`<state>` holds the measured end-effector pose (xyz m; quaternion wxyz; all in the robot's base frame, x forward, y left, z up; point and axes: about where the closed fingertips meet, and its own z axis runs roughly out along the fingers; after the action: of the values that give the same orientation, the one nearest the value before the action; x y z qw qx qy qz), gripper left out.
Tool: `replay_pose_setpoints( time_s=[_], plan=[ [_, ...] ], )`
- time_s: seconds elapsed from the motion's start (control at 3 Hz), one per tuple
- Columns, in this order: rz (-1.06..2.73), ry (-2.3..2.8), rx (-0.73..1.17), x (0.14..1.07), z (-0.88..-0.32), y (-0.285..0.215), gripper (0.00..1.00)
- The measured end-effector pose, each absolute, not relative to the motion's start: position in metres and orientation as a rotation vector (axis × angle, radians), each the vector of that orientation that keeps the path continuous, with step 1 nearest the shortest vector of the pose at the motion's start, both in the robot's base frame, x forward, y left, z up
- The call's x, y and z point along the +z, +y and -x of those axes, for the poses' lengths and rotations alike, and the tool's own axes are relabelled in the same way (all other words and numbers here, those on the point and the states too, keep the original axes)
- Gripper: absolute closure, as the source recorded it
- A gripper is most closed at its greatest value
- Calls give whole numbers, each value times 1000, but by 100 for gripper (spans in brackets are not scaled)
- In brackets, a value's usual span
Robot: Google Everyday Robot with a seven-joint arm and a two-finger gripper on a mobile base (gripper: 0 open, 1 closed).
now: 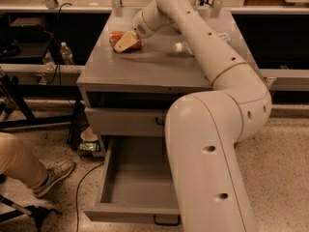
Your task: Place coke can into middle drawer
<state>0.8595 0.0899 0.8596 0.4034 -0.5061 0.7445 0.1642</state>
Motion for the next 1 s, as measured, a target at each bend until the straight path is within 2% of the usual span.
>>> replay_pose_setpoints(
  time_s=[1.0],
  plan=[
    [1278,1824,458,880,-845,77,98]
  ],
)
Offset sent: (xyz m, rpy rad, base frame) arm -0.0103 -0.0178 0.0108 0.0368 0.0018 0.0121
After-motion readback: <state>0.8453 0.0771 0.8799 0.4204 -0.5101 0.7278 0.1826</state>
